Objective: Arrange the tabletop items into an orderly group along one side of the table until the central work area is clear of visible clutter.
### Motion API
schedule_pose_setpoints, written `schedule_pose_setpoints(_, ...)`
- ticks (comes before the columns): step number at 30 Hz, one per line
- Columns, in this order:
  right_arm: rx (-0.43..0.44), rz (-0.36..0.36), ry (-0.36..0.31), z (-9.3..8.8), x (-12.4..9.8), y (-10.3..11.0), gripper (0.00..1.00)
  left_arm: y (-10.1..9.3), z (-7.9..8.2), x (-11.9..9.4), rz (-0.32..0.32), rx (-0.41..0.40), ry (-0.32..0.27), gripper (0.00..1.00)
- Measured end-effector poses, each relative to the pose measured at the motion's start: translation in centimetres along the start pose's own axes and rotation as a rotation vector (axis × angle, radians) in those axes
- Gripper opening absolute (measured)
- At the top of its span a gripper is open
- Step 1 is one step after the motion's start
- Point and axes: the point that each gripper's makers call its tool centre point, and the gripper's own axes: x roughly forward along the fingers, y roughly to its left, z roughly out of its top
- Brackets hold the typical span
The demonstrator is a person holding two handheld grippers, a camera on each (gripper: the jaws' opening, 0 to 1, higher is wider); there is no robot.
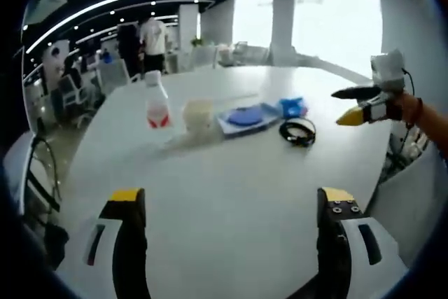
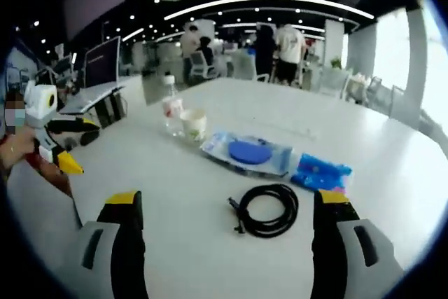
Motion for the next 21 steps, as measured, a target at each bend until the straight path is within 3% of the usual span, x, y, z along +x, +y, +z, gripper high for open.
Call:
schedule_pose_setpoints(6, 0.052, 0.004, -0.002, -0.9, -2.6, 1.0, 1.00, -0.3, -0.2, -0.1, -0.010, 0.019, -0.006, 0.99)
schedule_pose_setpoints(12, 0.087, -0.042, -0.016, -2.5, -4.1, 0.9, 1.00, -0.1, 0.4, -0.2, 0.006, 0.040, -0.039, 0.99)
schedule_pose_setpoints(14, 0.125, -0.070, -0.073, -2.1, -4.4, 1.0, 1.00, 0.0, 0.9, -0.2, 0.023, 0.078, -0.057, 0.99)
schedule_pose_setpoints(18, 0.156, -0.079, -0.134, -1.7, -4.7, 2.0, 0.99, -0.2, 1.1, -0.4, 0.018, 0.066, -0.078, 0.99)
schedule_pose_setpoints(21, 0.168, -0.077, -0.139, -1.7, -4.5, 1.6, 1.00, 0.3, 1.4, -0.6, 0.050, 0.114, -0.094, 0.99)
